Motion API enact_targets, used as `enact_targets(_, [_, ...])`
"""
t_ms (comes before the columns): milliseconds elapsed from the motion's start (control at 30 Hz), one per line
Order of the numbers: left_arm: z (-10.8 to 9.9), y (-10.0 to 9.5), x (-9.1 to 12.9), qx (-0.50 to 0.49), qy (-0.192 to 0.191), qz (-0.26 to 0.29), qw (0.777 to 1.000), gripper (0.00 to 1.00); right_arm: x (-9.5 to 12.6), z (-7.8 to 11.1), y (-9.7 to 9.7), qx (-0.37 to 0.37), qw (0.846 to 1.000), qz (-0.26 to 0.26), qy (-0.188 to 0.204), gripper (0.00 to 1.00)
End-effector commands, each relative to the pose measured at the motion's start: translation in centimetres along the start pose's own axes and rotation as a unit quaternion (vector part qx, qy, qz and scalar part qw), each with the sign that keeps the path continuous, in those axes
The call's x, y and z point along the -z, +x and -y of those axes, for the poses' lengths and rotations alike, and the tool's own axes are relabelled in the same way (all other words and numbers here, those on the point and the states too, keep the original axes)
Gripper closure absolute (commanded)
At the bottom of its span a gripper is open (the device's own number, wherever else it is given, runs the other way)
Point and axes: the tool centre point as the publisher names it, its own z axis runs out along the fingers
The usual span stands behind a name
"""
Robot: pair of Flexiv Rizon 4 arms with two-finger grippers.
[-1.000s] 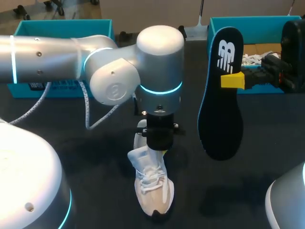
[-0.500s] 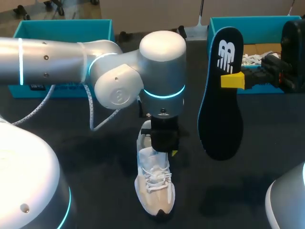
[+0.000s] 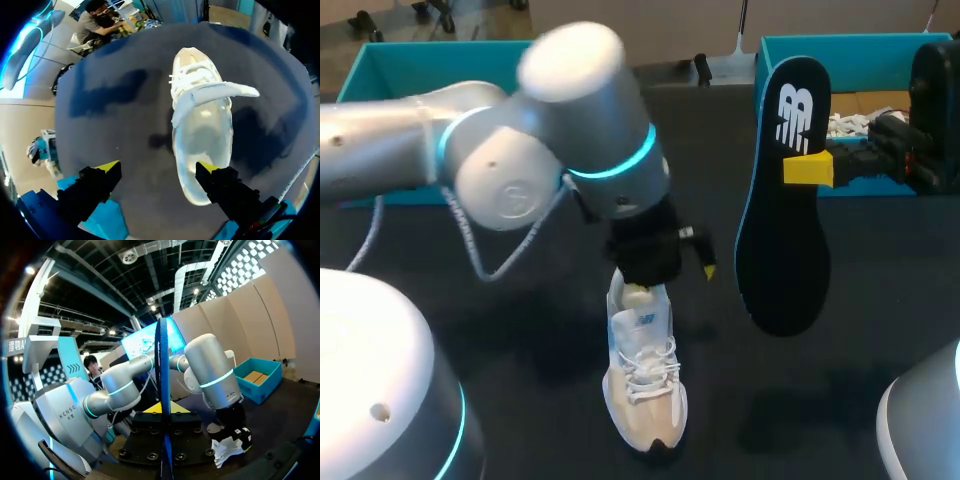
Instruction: Take the shoe out of the shoebox, open the shoe tongue, remove and reinsert the insole, then place the shoe into the shoebox
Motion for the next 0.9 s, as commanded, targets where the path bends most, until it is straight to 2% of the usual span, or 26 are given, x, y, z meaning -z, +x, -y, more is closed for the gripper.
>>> enact_targets(33, [0.2,2.5,5.9,0.002,-0.029,0.12,0.992,0.0,-0.1,0.0,0.0,-0.001,1.0,0.001,0.001,1.0])
enact_targets(200, [-0.5,1.3,9.2,-0.011,-0.05,0.207,0.977,0.0,-0.1,0.0,0.0,-0.001,1.0,0.001,0.001,1.0])
enact_targets(233, [-1.0,1.2,9.6,-0.011,-0.031,0.22,0.975,0.0,-0.1,0.0,0.0,-0.001,1.0,0.001,0.001,1.0])
enact_targets(600, [-1.0,1.2,9.6,-0.011,-0.031,0.22,0.975,0.0,-0.1,0.0,0.0,-0.001,1.0,0.001,0.001,1.0])
enact_targets(633, [-1.3,1.2,9.8,-0.029,-0.032,0.238,0.97,0.0,-0.1,0.0,0.0,-0.001,1.0,0.001,0.001,1.0])
enact_targets(667, [-1.8,1.2,9.8,-0.024,-0.06,0.238,0.969,0.0,-0.1,0.0,0.0,-0.001,1.0,0.001,0.001,1.0])
enact_targets(900, [-3.3,0.9,11.9,-0.062,-0.078,0.336,0.937,0.0,-0.1,0.0,0.0,-0.001,1.0,0.001,0.001,1.0])
